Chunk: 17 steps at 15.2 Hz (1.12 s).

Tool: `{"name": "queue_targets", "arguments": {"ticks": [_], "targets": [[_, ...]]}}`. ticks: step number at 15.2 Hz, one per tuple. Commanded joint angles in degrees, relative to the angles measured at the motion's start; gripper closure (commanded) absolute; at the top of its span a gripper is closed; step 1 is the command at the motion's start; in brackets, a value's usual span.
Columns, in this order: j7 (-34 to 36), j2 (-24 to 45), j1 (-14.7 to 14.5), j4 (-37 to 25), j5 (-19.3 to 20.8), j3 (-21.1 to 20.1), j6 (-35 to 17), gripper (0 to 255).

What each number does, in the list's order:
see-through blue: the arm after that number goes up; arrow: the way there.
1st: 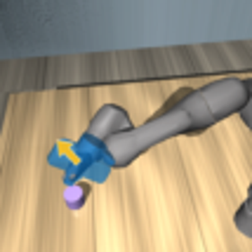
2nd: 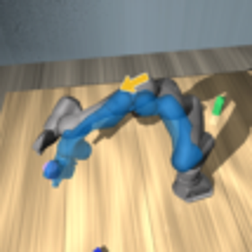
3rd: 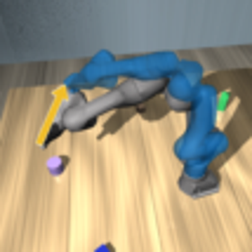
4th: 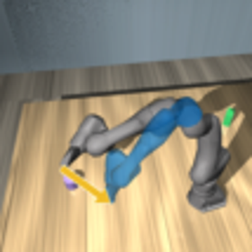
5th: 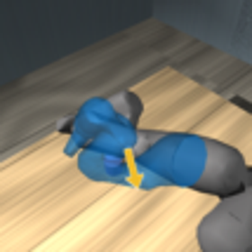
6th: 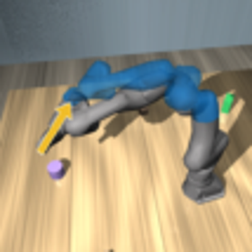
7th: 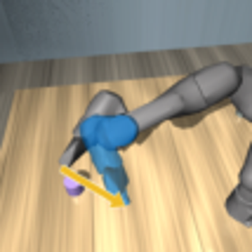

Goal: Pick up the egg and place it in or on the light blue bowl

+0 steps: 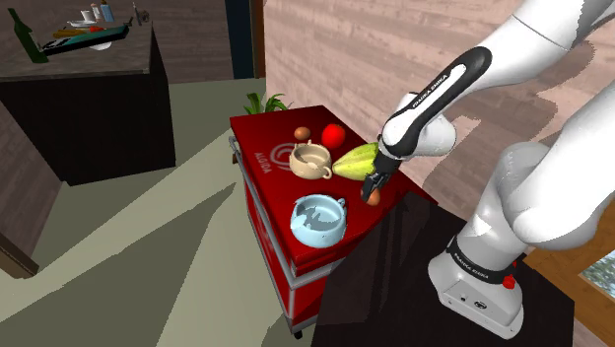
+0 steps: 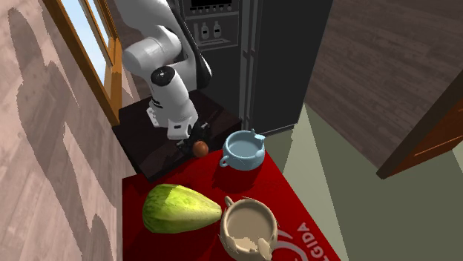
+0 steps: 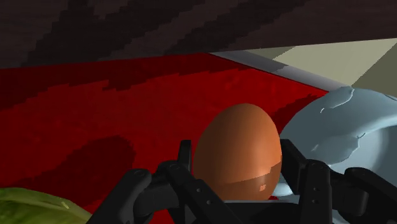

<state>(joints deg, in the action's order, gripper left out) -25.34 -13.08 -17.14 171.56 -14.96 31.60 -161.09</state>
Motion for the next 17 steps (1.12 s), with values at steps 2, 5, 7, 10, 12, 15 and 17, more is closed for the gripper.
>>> {"name": "queue_targets", "arguments": {"ticks": [2, 5, 7, 10, 12, 15, 17], "targets": [[4.6, -4.0, 5.1, 0.2, 6.1, -3.4, 3.7, 255], [7.4, -7.8, 8.4, 0.1, 9.4, -5.8, 7.5, 255], [8.8, -10.2, 9.9, -0.1, 11.0, -7.0, 10.0, 255], [10.5, -13.6, 11.7, -0.5, 12.7, -8.5, 13.9, 255], [11.4, -15.7, 12.6, -0.9, 13.5, -9.3, 16.4, 255], [12.6, -18.7, 13.7, -1.7, 14.3, -10.4, 20.1, 255], [13.2, -20.5, 14.2, -2.3, 14.7, -11.0, 22.5, 255]]}}
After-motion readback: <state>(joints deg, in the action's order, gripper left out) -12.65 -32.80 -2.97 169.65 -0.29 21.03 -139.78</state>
